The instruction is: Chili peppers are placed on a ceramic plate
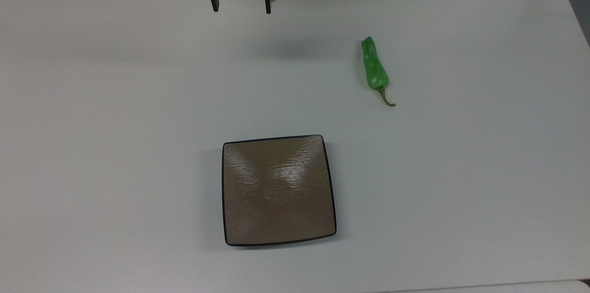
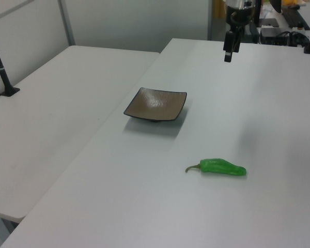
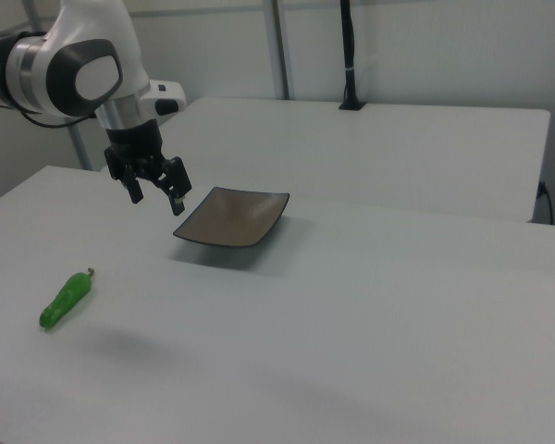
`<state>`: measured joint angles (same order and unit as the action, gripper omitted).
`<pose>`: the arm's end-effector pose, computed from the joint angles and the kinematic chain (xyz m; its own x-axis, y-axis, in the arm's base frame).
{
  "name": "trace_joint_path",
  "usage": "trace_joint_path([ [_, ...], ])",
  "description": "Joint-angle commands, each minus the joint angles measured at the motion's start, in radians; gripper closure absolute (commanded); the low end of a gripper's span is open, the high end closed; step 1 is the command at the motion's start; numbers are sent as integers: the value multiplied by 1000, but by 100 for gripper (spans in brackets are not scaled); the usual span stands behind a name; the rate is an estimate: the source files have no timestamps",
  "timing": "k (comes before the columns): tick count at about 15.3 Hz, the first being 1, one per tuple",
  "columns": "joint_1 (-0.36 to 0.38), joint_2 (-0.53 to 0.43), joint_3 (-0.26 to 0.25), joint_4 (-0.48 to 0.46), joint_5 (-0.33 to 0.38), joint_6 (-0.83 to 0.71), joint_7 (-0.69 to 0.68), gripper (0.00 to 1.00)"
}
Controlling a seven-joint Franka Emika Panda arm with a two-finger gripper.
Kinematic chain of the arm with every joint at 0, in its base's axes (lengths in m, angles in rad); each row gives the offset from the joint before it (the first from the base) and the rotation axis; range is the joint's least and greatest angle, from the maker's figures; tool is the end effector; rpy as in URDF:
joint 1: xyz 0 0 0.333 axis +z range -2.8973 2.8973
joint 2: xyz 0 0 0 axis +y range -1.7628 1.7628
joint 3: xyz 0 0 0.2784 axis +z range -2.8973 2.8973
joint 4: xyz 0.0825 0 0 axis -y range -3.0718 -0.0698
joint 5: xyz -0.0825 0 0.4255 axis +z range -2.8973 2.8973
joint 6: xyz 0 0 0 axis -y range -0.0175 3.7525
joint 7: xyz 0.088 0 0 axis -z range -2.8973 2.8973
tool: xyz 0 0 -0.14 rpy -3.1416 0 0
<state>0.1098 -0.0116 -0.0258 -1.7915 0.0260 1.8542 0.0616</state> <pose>0.6084 0.0540 0.4717 0.9973 0.0149 0.0724 0.0171 -0.9994 -0.0302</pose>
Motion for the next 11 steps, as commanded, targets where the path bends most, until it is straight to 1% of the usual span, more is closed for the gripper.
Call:
trace_joint_path([
  [1,13,-21,-9,-19,-6,-20,-20,0],
  [9,11,-19,-9,-22,-6,-41,-34,0],
  [11,13,-19,-8,-23,6,-41,-43,0],
])
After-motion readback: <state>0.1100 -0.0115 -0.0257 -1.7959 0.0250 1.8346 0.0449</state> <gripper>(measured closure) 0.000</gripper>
